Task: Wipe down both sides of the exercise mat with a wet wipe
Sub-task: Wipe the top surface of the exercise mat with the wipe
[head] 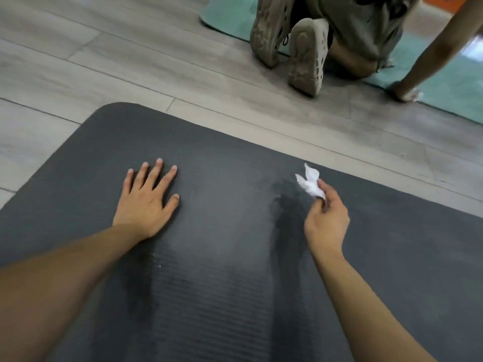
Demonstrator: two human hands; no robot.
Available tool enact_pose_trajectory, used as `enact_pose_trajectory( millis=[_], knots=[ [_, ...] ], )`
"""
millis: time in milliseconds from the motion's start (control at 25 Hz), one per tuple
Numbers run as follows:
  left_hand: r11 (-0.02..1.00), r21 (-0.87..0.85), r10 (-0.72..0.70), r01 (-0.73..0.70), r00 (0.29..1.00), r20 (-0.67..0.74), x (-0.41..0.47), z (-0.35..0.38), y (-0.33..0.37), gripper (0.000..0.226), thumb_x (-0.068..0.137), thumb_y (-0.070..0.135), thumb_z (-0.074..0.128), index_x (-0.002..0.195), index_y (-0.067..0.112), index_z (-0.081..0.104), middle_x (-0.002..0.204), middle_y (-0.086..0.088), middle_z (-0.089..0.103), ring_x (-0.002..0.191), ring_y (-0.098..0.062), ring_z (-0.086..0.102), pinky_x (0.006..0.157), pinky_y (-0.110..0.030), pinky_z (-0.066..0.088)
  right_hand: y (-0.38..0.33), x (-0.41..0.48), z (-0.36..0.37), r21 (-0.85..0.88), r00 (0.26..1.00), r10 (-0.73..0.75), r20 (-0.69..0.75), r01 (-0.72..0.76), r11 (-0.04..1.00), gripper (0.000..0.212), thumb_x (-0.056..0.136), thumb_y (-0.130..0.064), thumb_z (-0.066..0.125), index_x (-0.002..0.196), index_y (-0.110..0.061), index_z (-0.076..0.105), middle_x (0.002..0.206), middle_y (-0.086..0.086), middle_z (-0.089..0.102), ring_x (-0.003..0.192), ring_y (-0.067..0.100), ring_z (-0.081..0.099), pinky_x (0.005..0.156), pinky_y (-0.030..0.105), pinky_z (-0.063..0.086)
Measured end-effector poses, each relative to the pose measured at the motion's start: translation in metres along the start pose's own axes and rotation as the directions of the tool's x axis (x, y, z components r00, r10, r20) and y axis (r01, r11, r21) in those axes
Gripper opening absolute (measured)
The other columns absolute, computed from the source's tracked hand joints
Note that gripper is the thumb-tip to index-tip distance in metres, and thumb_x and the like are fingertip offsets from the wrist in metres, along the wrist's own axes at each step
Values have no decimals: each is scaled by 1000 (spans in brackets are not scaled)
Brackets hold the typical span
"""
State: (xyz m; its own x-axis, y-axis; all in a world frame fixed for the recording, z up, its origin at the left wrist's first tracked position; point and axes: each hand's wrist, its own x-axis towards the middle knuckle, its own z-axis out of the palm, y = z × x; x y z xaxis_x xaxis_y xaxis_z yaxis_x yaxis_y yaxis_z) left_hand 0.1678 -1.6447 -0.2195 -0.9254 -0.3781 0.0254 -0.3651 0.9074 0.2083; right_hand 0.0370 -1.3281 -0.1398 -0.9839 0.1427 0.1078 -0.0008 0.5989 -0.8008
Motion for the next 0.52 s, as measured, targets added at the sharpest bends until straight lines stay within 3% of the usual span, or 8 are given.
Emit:
enact_pose_trajectory(
  millis=[120, 200, 280, 400, 520],
  knots=[
    [999, 50, -12, 12, 1000, 4, 6, 6, -4, 71, 96, 57, 26, 162, 32, 21, 170, -4, 17, 157, -31, 15, 127, -52, 8, 18, 55, 30, -184, 987, -116, -109, 94, 978, 49, 94, -2, 41, 136, -24, 53, 137, -5, 54, 127, 16, 48, 107, 28, 37],
    [999, 29, -21, 20, 999, 38, 7, 0, -4, 71, 97, 55, 30, 163, 33, 17, 172, -2, 12, 158, -29, 11, 127, -53, 9, 32, 62, 67, -387, 997, -79, -7, 70, 919, 51, 92, 1, 37, 141, -11, 45, 142, 9, 50, 135, 30, 40, 109, 37, 35],
    [999, 40, -31, 28, 997, 67, 9, -3, -4, 73, 96, 54, 32, 163, 33, 14, 172, -1, 8, 158, -28, 8, 126, -55, 11, 28, 58, 105, -508, 996, -34, 82, 71, 858, 56, 92, 3, 35, 147, 1, 33, 153, 20, 35, 145, 35, 24, 118, 45, 22],
    [998, 51, -37, 31, 993, 112, 12, -7, -5, 75, 96, 54, 35, 164, 31, 13, 172, -1, 6, 158, -29, 7, 126, -57, 12, -23, 52, 172, -525, 967, -59, 248, 186, 831, 58, 93, 0, 29, 151, 3, 23, 159, 20, 22, 149, 31, 13, 122, 43, 9],
    [997, 65, -40, 32, 991, 130, 12, -9, -5, 76, 94, 52, 39, 163, 30, 17, 172, -3, 9, 158, -31, 10, 125, -58, 14, -92, 33, 246, -401, 831, -250, 496, 475, 783, 69, 84, -12, 14, 150, 2, 28, 158, 19, 24, 149, 30, 16, 123, 41, 9]
  ],
)
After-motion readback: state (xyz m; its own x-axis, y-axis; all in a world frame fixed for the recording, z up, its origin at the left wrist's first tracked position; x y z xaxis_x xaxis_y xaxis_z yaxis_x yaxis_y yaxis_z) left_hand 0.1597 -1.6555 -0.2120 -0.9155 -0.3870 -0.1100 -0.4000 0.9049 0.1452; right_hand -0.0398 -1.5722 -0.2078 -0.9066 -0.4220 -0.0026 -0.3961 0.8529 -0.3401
